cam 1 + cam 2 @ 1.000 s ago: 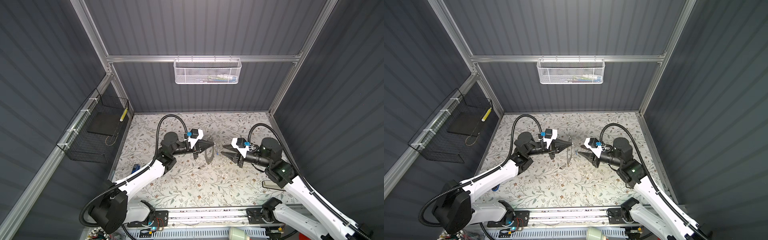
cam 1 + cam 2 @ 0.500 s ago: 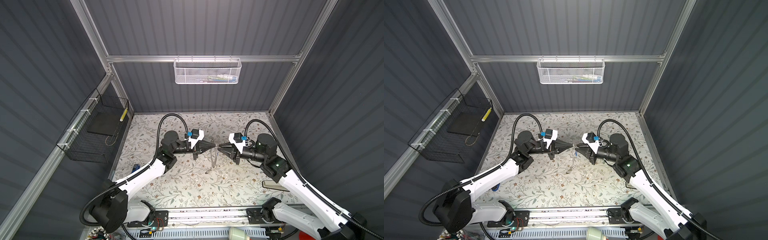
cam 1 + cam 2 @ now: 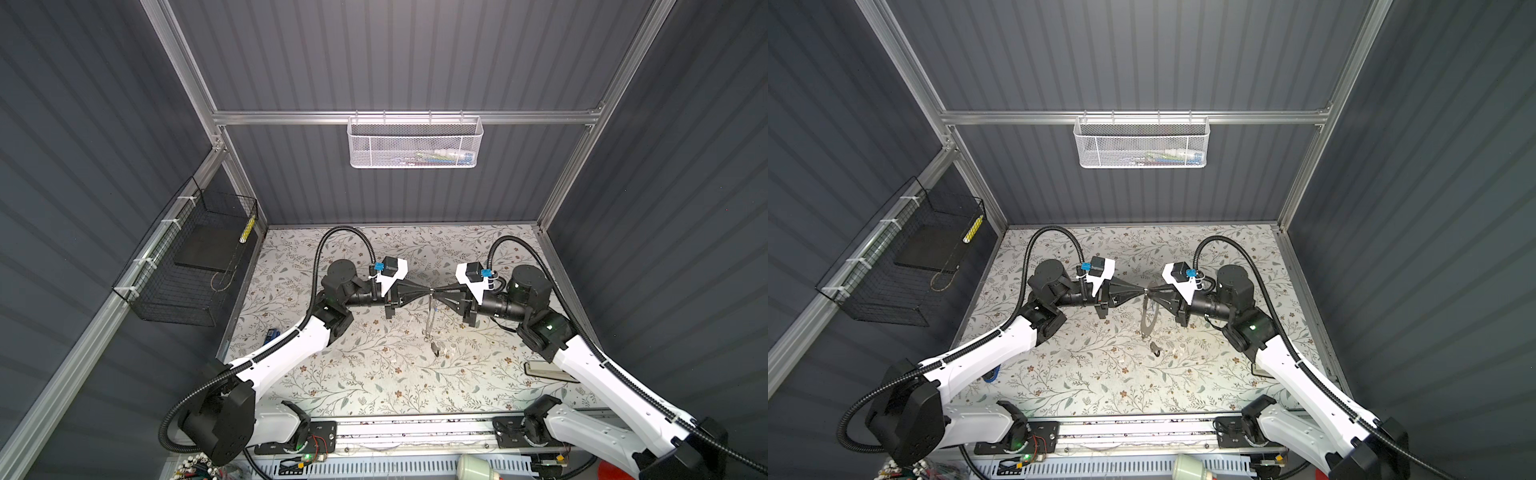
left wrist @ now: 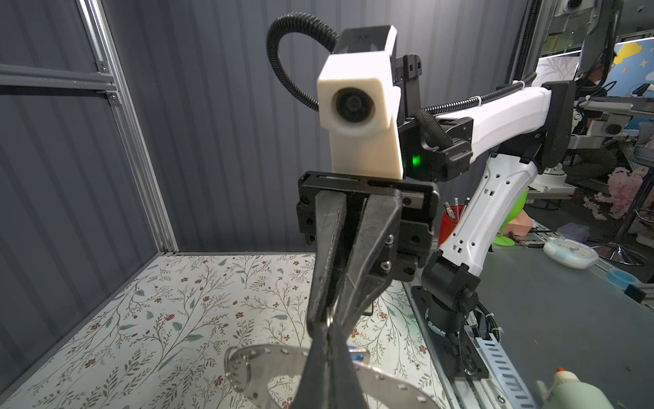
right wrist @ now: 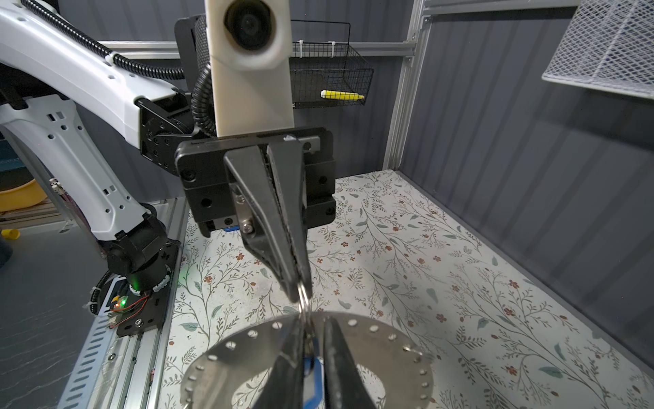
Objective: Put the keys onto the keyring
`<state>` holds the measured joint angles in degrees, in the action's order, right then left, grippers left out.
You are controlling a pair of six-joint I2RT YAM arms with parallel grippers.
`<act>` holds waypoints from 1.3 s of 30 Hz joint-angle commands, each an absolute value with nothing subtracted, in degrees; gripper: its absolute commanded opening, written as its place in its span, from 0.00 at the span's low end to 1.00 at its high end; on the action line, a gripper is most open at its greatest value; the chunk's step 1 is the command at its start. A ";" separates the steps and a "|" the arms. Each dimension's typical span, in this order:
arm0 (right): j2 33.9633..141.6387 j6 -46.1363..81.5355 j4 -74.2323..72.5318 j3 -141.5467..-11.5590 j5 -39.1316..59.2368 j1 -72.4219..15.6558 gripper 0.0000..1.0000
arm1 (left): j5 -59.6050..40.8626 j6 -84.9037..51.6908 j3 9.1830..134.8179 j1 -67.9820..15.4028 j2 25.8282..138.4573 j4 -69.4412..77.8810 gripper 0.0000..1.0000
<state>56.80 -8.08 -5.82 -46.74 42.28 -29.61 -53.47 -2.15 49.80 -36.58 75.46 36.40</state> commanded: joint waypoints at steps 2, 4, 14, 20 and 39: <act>57.22 -7.04 -7.75 -48.26 44.07 -29.36 0.13 | -55.36 -1.32 52.03 -36.56 75.10 36.39 0.00; 57.38 -7.12 -7.70 -48.25 44.67 -29.36 0.10 | -55.43 -1.14 52.12 -36.56 75.05 36.04 0.00; 57.01 -9.53 -2.53 -49.35 45.73 -29.40 0.00 | -55.54 3.94 54.09 -36.52 74.35 29.17 0.00; 56.39 -15.38 13.30 -53.84 43.17 -29.18 0.00 | -46.88 33.75 66.99 -36.83 72.17 -11.17 0.19; 60.75 -21.49 33.33 -63.22 40.85 -29.30 0.00 | -28.82 46.44 75.20 -46.18 75.73 -25.85 0.20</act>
<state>61.36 -20.25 31.99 -61.43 40.42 -29.30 -30.79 45.50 73.06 -46.19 75.37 -24.29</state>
